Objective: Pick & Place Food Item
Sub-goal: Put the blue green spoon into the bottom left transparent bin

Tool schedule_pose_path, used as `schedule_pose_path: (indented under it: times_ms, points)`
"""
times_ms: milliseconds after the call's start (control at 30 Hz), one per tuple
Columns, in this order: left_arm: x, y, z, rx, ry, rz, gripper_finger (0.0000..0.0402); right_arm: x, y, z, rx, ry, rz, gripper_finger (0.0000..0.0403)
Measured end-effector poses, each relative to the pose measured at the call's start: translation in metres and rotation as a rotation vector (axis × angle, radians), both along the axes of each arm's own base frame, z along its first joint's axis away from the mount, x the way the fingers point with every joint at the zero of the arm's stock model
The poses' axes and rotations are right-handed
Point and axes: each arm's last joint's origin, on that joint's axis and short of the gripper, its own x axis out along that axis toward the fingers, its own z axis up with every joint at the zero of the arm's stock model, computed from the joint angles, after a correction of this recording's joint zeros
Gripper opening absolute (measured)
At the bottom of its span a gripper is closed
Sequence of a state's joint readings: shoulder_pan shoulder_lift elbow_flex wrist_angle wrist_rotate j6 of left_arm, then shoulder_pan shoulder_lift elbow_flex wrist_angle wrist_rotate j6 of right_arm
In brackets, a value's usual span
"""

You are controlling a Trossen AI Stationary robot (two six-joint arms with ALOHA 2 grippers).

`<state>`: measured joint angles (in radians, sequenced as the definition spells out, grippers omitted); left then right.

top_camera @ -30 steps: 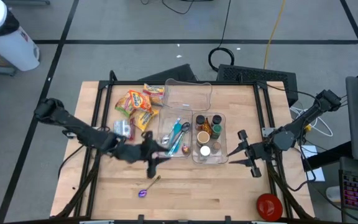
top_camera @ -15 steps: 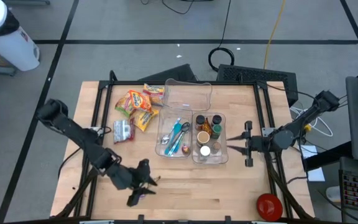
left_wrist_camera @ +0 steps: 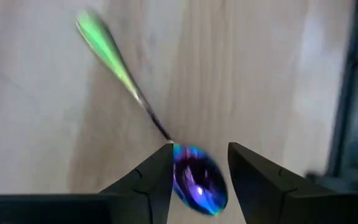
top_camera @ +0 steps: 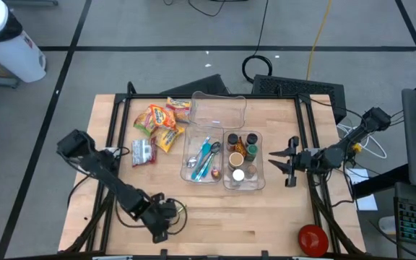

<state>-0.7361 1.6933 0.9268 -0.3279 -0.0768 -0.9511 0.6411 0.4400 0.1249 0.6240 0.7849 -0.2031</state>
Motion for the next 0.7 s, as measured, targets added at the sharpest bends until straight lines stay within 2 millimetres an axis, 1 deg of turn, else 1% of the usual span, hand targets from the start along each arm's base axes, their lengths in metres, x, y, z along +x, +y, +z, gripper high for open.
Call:
schedule_pose_path:
  times_ms: [100,167,367,533,633,700]
  points:
    - [0.002,0.0,-0.014,0.016,0.058,-0.003,0.0156,0.0,0.0,0.0,0.006,-0.001,0.001,0.0105]
    - [0.004,0.001,-0.018,0.034,0.056,0.014,0.0156,0.0,0.0,0.0,0.006,-0.001,0.001,0.0105]
    - [0.009,0.008,-0.02,0.046,0.072,0.098,0.0156,0.0,0.0,0.0,0.007,-0.001,0.001,0.0105]
    - [0.001,0.018,-0.023,0.116,0.184,0.153,0.0156,0.0,0.0,-0.001,0.002,0.005,0.001,0.0105]
    - [-0.004,0.023,-0.025,0.176,0.223,0.187,0.0156,0.0,0.0,-0.001,0.002,0.005,0.002,0.0105]
    - [-0.004,0.024,-0.025,0.183,0.232,0.2,0.0156,0.0,0.0,-0.001,0.002,0.005,0.001,0.0105]
